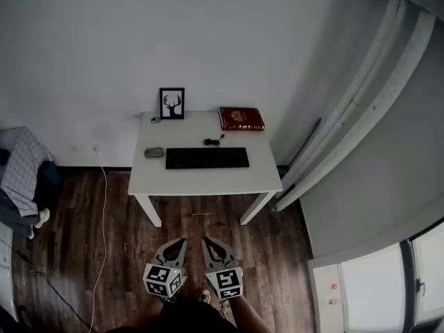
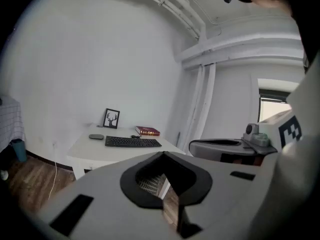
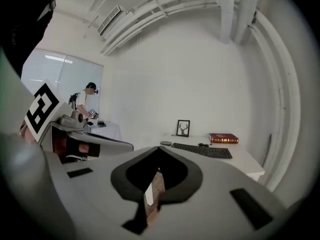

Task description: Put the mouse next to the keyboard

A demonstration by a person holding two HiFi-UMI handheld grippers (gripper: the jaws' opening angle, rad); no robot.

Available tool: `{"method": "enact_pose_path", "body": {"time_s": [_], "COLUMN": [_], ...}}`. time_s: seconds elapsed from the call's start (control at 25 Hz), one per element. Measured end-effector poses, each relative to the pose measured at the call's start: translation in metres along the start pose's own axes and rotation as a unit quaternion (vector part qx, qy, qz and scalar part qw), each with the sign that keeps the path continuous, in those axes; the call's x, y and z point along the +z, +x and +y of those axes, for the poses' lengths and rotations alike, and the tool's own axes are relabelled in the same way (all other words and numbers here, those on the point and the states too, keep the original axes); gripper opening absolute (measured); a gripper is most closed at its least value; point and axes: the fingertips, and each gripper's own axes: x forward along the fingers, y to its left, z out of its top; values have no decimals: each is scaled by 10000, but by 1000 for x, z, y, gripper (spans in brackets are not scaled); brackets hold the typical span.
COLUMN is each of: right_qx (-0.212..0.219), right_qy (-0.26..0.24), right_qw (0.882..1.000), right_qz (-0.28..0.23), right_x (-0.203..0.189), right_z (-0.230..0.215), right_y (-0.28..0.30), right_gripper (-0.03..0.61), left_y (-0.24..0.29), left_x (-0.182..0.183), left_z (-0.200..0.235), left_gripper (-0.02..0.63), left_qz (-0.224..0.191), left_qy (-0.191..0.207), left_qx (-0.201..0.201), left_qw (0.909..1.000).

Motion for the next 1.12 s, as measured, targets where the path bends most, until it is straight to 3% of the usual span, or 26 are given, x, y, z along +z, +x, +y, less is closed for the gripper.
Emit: {"method": "enact_pose_path", "body": {"time_s": [0.36, 0.64, 0.8, 0.96, 1.12], "right_qx": [154, 471, 300, 272, 172], "right_qy": [-386, -509, -535, -338, -415], "right_qw": [9985, 9972, 9947, 9939, 9926], "right_qz": [-348, 293, 821, 1012, 1126], "right_x": [25, 5, -13, -26, -22], "right_z": [-19, -2, 0, 8, 18], "right_y": [47, 64, 77, 80, 100], "right_gripper": [20, 21, 21, 21, 21], "left_y": [32, 34, 37, 37, 44], "left_x": [35, 21, 13, -2, 6], "left_z": [25, 35, 47, 57, 80], "left_gripper": [3, 2, 3, 3, 3], "left_qz": [-272, 90, 266, 525, 598], "left_qy": [319, 195, 12, -5, 39], "left_qx": [20, 46, -104, -199, -401], "left_qw": [9991, 9998, 9996, 9984, 9974]}}
